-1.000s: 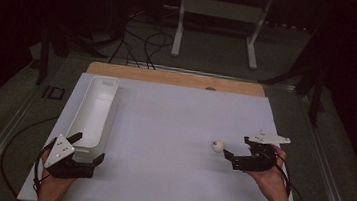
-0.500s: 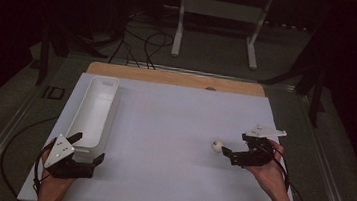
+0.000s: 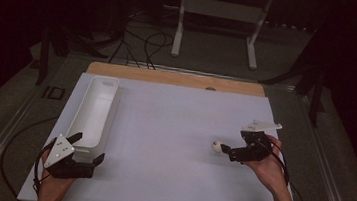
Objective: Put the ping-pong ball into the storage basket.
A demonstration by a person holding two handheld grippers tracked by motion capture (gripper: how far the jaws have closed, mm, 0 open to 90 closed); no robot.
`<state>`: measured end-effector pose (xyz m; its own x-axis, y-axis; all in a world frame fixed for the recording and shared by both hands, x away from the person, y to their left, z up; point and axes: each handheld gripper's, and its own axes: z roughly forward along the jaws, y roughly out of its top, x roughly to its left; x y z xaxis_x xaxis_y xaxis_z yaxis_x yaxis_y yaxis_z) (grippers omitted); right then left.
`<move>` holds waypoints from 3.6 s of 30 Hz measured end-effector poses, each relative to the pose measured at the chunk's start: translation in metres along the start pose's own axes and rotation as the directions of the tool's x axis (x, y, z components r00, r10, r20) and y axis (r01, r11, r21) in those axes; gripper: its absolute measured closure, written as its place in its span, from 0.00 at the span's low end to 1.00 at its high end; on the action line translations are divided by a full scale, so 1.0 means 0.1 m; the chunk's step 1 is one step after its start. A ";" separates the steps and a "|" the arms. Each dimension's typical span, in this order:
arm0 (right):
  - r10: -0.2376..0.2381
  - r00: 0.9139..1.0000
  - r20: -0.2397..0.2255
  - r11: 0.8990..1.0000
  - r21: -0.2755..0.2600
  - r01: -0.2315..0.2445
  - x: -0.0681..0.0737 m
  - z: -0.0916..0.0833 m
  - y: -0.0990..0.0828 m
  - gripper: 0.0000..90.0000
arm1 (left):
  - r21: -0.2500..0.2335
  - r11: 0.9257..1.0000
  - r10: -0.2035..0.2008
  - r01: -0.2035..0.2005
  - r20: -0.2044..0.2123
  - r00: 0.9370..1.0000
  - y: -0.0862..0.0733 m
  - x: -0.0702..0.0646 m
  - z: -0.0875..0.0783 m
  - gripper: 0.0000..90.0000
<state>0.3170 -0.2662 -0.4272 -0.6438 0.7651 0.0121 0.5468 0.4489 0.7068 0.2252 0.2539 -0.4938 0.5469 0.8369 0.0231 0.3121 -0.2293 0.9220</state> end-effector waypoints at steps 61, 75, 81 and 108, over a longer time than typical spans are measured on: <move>-0.008 1.000 -0.029 0.986 0.166 0.013 -0.16 0.58 0.07 0.09 | 0.002 1.000 0.006 -0.006 0.000 1.000 0.00 0.00 0.00 0.00; -0.004 0.999 -0.033 0.979 0.203 0.010 -0.19 0.68 0.06 0.09 | 0.002 1.000 0.006 -0.006 0.000 1.000 0.00 0.00 0.00 0.00; -0.007 0.999 -0.039 0.976 0.217 0.015 -0.19 0.71 0.05 0.09 | 0.002 1.000 0.007 -0.007 -0.001 1.000 0.00 0.00 0.00 0.00; -0.017 0.999 -0.052 0.960 0.279 0.031 -0.16 0.85 0.03 0.10 | 0.005 1.000 0.011 -0.011 -0.001 1.000 0.00 0.00 0.00 0.00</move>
<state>0.3744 -0.2383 -0.4855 -0.6798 0.7325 0.0365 0.6542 0.5831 0.4817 0.2250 0.2539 -0.4942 0.5491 0.8351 0.0333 0.3098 -0.2404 0.9199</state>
